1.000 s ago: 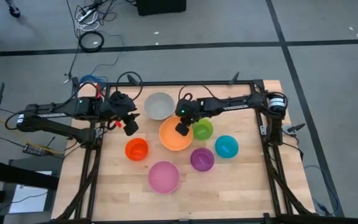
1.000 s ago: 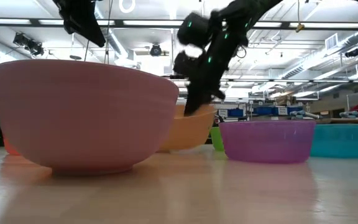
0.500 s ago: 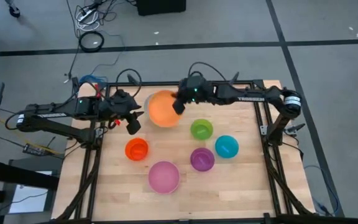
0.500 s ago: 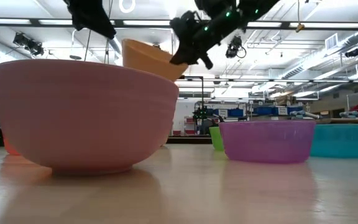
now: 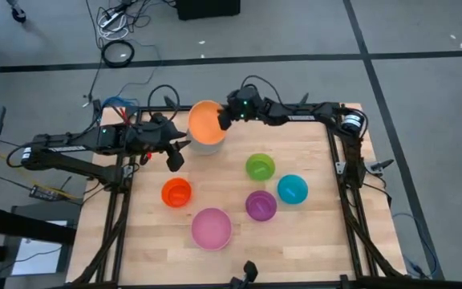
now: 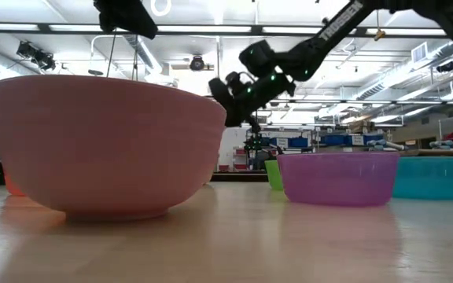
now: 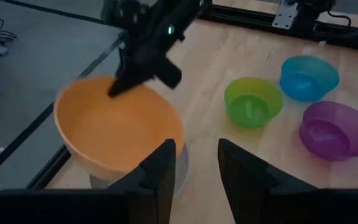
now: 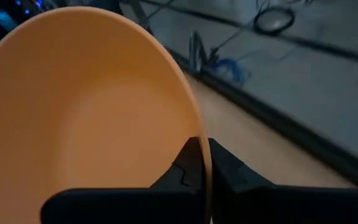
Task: Nest bowls inside each other
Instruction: Stack the light orange bowl on top of the grey bowl
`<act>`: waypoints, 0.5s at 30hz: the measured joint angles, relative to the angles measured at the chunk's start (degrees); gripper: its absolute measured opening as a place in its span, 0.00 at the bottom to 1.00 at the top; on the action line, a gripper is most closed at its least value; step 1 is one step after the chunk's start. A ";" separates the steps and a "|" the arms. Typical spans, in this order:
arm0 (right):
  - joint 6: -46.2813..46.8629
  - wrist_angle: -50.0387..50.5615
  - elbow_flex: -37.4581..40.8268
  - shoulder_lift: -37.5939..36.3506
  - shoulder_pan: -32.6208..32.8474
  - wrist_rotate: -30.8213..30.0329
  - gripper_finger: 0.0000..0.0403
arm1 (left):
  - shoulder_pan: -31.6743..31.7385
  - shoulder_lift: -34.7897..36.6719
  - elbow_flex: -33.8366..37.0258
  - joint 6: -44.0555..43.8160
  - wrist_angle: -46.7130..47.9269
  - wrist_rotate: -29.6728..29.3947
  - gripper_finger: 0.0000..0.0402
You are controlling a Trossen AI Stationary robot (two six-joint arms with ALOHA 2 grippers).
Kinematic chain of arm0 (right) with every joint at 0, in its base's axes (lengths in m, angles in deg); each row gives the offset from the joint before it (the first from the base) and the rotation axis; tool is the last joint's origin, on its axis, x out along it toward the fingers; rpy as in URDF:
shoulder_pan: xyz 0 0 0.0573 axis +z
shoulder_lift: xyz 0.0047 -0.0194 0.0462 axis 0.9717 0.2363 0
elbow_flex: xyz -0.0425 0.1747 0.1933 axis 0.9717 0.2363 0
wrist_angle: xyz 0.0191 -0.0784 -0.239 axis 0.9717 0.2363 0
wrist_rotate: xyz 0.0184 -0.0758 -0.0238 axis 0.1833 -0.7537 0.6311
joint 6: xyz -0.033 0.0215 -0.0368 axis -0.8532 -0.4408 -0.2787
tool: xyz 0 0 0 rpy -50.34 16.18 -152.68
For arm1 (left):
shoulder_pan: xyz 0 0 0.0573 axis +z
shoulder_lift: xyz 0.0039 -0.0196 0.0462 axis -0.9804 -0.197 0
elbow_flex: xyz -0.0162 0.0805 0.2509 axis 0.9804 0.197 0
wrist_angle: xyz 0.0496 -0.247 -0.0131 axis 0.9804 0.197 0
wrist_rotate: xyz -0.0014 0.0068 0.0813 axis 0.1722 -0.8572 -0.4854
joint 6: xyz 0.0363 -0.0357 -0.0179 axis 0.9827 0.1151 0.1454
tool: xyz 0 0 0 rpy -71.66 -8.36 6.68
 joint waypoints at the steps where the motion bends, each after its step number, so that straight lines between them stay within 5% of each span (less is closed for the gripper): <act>1: 0.11 -0.09 0.00 0.57 0.10 0.51 0.00 | 0.00 0.00 0.00 0.38 -0.25 0.00 0.32; 15: -3.77 12.92 -5.28 1.13 2.52 -0.65 0.39 | 0.00 0.00 0.00 0.70 -0.39 0.00 0.32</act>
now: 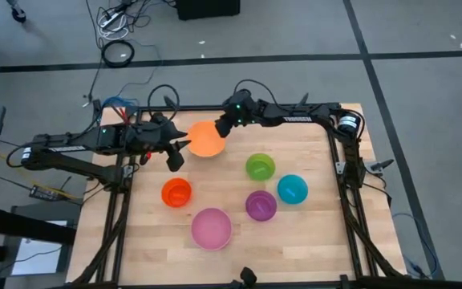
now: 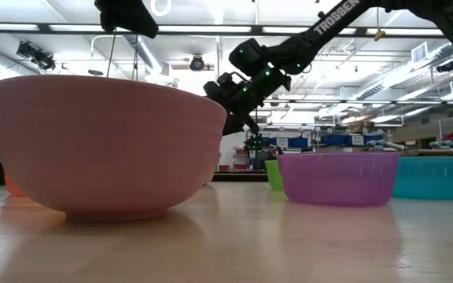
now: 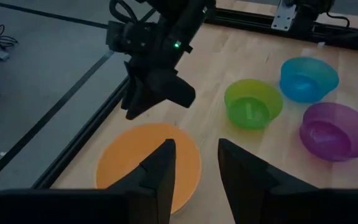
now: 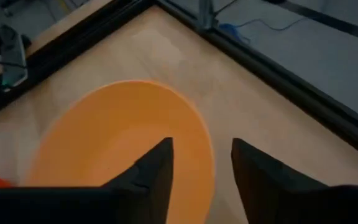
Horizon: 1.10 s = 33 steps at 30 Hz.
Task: Nest bowls inside each other
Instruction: Stack the light orange bowl on top of the grey bowl, then stack the pink bowl on top of the light orange bowl
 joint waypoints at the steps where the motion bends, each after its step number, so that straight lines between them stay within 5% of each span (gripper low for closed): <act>1: -0.19 0.93 -0.68 -0.02 0.29 0.02 0.41 | 0.00 0.00 0.00 0.00 0.03 0.00 0.32; 12: -5.66 23.82 -1.76 -9.22 11.96 -0.14 0.44 | 0.00 0.07 -0.01 -1.49 7.13 1.13 0.32; 19: 0.07 37.42 -1.76 -11.60 22.90 0.36 0.45 | -0.36 0.11 0.65 -3.30 11.53 11.34 0.32; 24: 5.50 36.64 -1.76 -10.50 27.86 3.96 0.47 | -2.19 0.09 2.86 -4.78 12.39 18.45 0.32; 33: 12.01 29.59 -1.72 -7.78 32.35 7.15 0.49 | -7.38 -0.01 5.37 -10.22 11.40 19.15 0.32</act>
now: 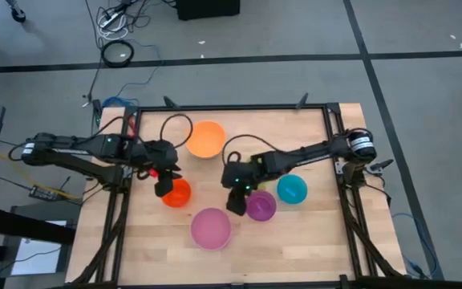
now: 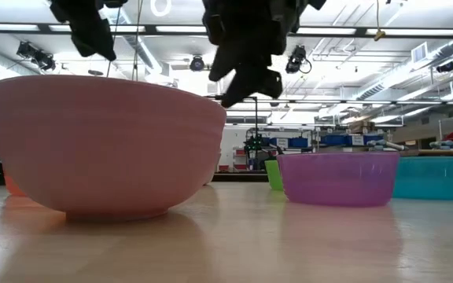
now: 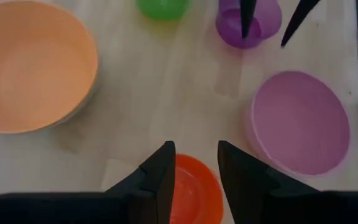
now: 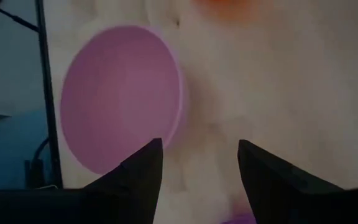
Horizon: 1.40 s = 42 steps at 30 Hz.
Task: Nest bowls inside each other
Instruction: Stack the pink bowl on top of the light orange bowl
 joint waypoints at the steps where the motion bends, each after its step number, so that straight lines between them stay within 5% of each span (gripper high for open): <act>1: 0.83 -0.35 0.00 0.57 0.36 0.08 0.49 | -0.52 -0.01 0.03 -0.42 0.37 -0.01 0.32; 23: 12.77 -15.66 0.04 12.98 3.49 -3.16 0.52 | -6.97 0.01 0.03 -0.52 -1.79 -0.22 0.32; 28: 12.75 -16.22 0.05 14.03 3.24 -3.06 0.38 | -7.49 0.01 0.03 -0.47 -3.66 -0.30 0.32; 33: 9.75 -16.26 0.04 12.59 2.37 -1.46 0.06 | -7.57 0.01 0.02 -0.43 -3.97 -1.16 0.32; 38: 7.57 -13.56 0.04 7.83 0.65 0.42 0.01 | -7.57 0.01 0.03 -0.29 -3.92 -3.24 0.32; 42: 3.77 -11.93 0.02 2.14 -2.71 -6.05 0.01 | -7.57 0.01 0.03 -0.21 -4.06 -3.75 0.32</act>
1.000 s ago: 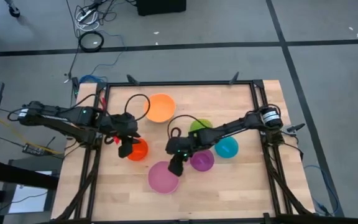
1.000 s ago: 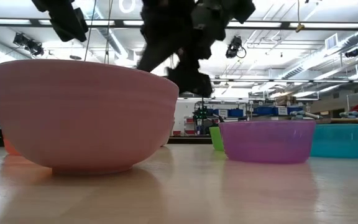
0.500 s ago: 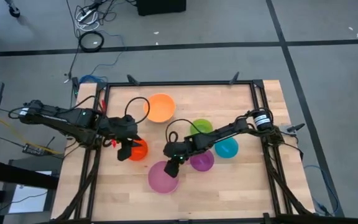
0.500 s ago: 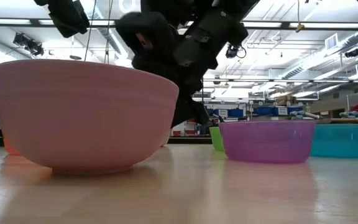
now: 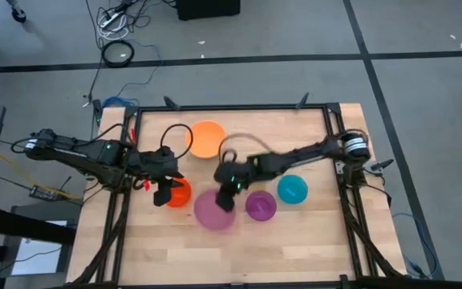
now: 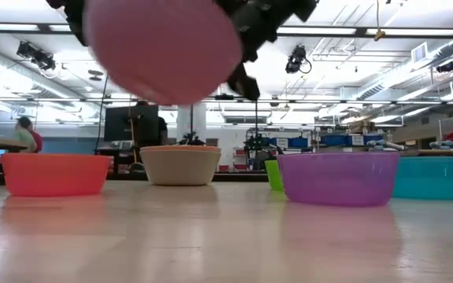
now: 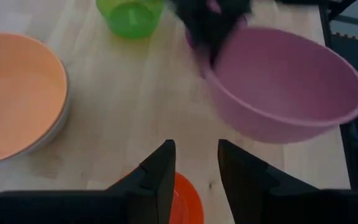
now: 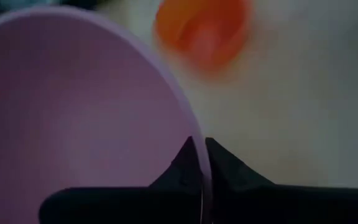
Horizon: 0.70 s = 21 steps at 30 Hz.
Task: Nest bowls inside each other
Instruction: Stack the pink bowl on top of the light orange bowl
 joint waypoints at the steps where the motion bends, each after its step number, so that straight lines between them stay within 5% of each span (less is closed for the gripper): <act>1: -1.21 0.26 -0.04 -1.40 -1.24 -2.44 0.00 | 0.00 0.00 0.00 0.02 -0.31 -0.26 0.32; 8: -7.00 -1.07 -0.07 -4.84 -12.15 -9.71 0.00 | 0.00 0.00 0.00 1.42 -7.77 -0.93 0.32; 21: -10.94 -13.25 -0.04 4.57 -26.33 -4.52 0.00 | 0.07 0.02 -0.07 6.25 -20.27 -3.34 0.32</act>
